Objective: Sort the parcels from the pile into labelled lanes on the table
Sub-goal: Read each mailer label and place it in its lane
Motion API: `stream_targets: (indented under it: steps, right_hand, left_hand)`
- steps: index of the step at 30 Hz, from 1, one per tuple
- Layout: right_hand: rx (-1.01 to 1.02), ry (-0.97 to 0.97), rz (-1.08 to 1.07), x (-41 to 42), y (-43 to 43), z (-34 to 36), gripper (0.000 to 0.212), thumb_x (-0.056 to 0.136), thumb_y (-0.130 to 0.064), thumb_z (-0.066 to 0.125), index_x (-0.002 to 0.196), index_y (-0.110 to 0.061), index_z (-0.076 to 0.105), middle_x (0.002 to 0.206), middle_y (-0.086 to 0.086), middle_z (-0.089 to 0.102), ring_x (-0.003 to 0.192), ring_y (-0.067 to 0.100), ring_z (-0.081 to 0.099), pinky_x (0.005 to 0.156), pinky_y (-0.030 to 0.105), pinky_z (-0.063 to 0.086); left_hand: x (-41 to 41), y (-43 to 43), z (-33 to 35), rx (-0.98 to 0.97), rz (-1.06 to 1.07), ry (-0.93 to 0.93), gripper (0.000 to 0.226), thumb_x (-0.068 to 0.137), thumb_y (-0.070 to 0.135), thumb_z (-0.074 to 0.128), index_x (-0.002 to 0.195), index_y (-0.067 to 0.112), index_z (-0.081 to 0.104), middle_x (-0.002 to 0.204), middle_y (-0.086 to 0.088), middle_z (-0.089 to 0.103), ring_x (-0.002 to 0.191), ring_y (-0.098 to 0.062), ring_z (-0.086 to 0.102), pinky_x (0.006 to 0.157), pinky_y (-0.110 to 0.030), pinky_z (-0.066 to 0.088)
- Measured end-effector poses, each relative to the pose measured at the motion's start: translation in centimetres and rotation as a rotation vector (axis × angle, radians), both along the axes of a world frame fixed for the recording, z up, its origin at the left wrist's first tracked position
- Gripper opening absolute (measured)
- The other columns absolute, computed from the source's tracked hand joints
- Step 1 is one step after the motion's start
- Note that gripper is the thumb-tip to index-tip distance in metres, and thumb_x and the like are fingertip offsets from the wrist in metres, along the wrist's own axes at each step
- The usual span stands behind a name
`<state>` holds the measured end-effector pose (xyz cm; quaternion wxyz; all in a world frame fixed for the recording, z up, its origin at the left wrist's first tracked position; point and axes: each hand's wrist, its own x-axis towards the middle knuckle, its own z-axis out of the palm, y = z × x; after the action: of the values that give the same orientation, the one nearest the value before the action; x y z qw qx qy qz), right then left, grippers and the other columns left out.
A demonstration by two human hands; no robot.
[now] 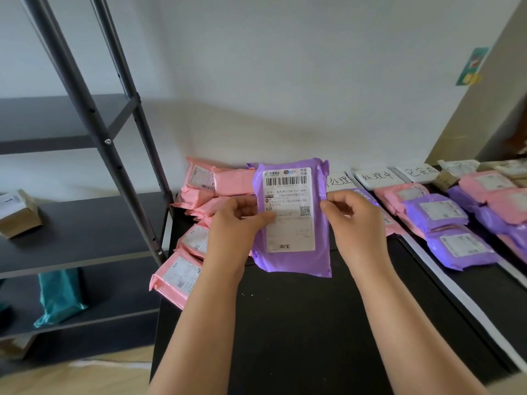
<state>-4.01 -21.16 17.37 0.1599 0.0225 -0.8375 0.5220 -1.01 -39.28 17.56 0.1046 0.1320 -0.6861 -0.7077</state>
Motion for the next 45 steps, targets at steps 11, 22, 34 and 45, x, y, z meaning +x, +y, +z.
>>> stream_targets:
  steps: [11,22,34,45]
  right_hand:
    - [0.006,0.013,0.067,-1.9,3.7,2.3,0.012,0.094,-0.016,0.064,0.086,-0.025,0.063,0.086,-0.016,0.068,0.077,-0.010,0.059,0.062,0.004,0.040]
    - [-0.140,0.070,0.053,-2.5,6.3,4.3,0.004,0.088,-0.026,0.073,0.087,-0.023,0.071,0.083,-0.013,0.073,0.078,0.004,0.066,0.067,0.023,0.050]
    - [-0.378,-0.039,-0.120,-3.3,9.3,5.4,0.012,0.088,-0.025,0.071,0.082,-0.014,0.070,0.079,0.004,0.072,0.071,0.021,0.065,0.064,0.028,0.050]
    - [-0.284,-0.217,0.036,-3.8,9.1,4.2,0.018,0.089,-0.035,0.068,0.085,-0.018,0.072,0.087,0.006,0.072,0.083,0.020,0.066,0.078,0.037,0.051]
  left_hand:
    - [-1.2,3.6,3.3,0.187,0.049,0.056,0.009,0.087,0.017,0.073,0.092,0.010,0.072,0.093,-0.006,0.076,0.092,-0.027,0.073,0.086,-0.045,0.059]
    - [-1.6,7.0,4.7,-0.118,0.098,0.184,0.005,0.084,0.016,0.077,0.085,0.012,0.075,0.083,-0.009,0.074,0.086,-0.032,0.070,0.081,-0.050,0.059]
    - [-2.0,8.8,4.0,-0.074,-0.030,0.019,0.028,0.085,0.040,0.072,0.087,0.012,0.074,0.086,-0.005,0.073,0.069,-0.011,0.062,0.059,-0.018,0.048]
    - [-3.0,8.9,2.8,-0.093,0.042,-0.005,0.029,0.085,0.022,0.075,0.086,-0.007,0.070,0.071,-0.022,0.060,0.062,-0.018,0.046,0.048,-0.020,0.039]
